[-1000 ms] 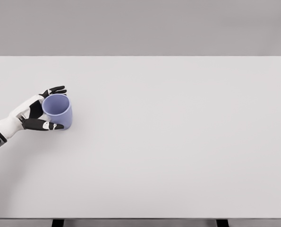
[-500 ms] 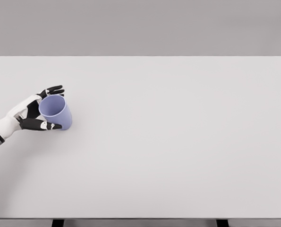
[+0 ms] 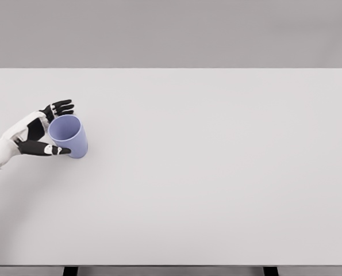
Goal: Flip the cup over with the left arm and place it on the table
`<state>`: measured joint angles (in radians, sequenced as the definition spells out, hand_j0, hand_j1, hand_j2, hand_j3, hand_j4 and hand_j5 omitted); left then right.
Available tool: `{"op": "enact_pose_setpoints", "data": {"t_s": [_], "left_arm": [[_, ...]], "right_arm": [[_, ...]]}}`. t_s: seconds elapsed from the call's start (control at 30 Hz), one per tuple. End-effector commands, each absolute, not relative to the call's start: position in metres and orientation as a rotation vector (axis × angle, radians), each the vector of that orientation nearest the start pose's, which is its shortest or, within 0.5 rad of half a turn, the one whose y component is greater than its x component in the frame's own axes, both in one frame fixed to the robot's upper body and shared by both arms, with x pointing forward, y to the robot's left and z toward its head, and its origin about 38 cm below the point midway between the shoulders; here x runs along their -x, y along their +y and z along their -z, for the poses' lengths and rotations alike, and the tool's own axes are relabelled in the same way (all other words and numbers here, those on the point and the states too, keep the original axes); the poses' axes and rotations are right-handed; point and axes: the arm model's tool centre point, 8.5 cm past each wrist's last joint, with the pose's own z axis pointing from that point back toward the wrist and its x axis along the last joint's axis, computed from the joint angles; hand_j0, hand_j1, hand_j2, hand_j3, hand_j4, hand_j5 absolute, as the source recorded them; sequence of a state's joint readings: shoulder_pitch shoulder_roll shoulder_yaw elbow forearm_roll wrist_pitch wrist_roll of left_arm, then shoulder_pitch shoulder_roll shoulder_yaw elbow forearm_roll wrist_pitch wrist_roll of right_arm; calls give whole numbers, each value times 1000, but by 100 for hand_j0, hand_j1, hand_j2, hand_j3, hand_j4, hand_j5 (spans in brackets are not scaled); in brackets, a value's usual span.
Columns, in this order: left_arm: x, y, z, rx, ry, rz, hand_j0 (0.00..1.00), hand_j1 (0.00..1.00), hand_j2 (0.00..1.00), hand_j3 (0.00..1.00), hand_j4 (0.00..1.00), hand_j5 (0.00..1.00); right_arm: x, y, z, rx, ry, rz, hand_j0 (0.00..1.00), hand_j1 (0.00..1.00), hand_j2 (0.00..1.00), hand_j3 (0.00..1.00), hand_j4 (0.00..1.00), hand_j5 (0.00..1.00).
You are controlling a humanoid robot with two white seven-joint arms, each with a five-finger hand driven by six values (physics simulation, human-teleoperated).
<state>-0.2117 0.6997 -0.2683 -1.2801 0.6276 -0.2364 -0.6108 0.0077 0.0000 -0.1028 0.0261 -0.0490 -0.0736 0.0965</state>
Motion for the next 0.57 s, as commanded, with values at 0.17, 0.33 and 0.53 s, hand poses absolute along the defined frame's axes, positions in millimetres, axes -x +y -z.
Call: {"op": "enact_pose_setpoints", "data": {"t_s": [0.17,0.33,0.53], "left_arm": [[-391,403,-142,296,-1513,723,100,100,100,100,100,100],[-389,413,-162,255,-1512,787,100,100,100,100,100,100],[-381,423,-198,168,-1610,970,100,100,100,100,100,100]], "right_arm": [[5,-264,262,-4,-54,147,100,100,100,100,100,100],[5,-264,262,-4,-54,147,100,100,100,100,100,100],[5,-264,262,-4,-54,147,100,100,100,100,100,100]]}}
